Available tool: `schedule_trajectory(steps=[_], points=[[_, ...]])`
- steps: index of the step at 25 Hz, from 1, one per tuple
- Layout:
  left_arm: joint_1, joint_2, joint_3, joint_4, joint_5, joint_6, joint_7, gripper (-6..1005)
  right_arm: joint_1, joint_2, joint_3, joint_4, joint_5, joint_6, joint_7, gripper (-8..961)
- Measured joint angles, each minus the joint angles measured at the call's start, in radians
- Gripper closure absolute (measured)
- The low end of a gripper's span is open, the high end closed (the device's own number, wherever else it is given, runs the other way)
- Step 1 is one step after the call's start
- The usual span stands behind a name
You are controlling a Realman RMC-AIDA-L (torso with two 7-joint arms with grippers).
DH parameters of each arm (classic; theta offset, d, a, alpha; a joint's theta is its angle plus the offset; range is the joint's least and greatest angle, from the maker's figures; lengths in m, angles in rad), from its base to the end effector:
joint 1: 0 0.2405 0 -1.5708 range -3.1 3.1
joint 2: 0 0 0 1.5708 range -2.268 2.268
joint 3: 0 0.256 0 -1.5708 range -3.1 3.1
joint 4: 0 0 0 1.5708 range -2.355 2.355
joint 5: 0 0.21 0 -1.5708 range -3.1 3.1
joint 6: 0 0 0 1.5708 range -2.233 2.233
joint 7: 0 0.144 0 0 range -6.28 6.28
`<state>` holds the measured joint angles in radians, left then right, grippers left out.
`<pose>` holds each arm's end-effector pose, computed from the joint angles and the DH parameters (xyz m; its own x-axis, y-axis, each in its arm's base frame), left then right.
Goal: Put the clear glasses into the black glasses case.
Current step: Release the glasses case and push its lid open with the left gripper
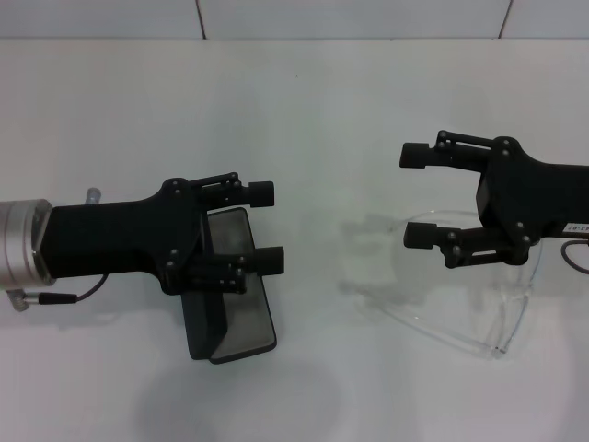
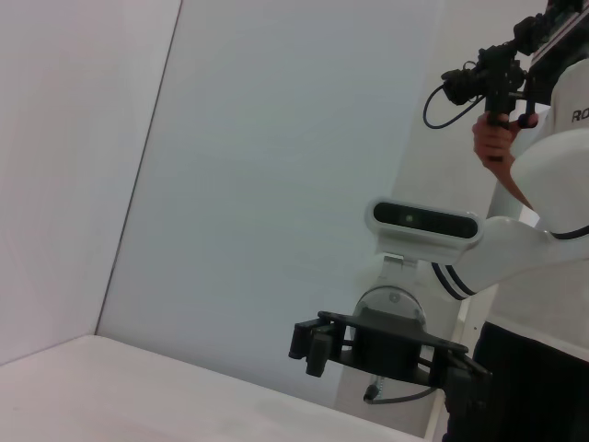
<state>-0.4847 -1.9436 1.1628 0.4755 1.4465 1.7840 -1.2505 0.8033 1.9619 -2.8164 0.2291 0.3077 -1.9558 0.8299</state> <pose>-0.2395 0.2901 0.0087 0.6959 0.2661 0.6671 0.2581 -0.9594 0.1134 0.2137 0.3173 0.0085 0.6836 -0.0034 -0.7298 -0.0485 -0.9980 -0.0409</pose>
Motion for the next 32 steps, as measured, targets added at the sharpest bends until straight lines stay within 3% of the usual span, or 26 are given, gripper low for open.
schedule_trajectory(steps=[15, 19, 23, 28, 32], points=[[-0.001, 0.000, 0.000, 0.000, 0.000, -0.005, 0.001, 144, 0.004, 0.000, 0.000, 0.001, 0.003, 0.002, -0.009, 111], [-0.001, -0.001, -0.005, 0.001, -0.004, -0.051, -0.024, 148, -0.006, 0.000, 0.000, 0.001, 0.044, 0.057, -0.011, 111], [-0.009, -0.001, -0.019, 0.054, 0.005, -0.140, -0.212, 152, -0.040, 0.000, 0.000, 0.002, 0.146, 0.155, -0.012, 112], [-0.002, 0.002, -0.023, 0.280, 0.070, -0.272, -0.585, 157, -0.109, -0.018, 0.000, 0.009, 0.307, 0.234, -0.020, 112], [0.000, -0.016, -0.038, 0.465, 0.236, -0.362, -0.915, 161, -0.150, -0.025, 0.000, 0.037, 0.367, 0.238, -0.022, 112]])
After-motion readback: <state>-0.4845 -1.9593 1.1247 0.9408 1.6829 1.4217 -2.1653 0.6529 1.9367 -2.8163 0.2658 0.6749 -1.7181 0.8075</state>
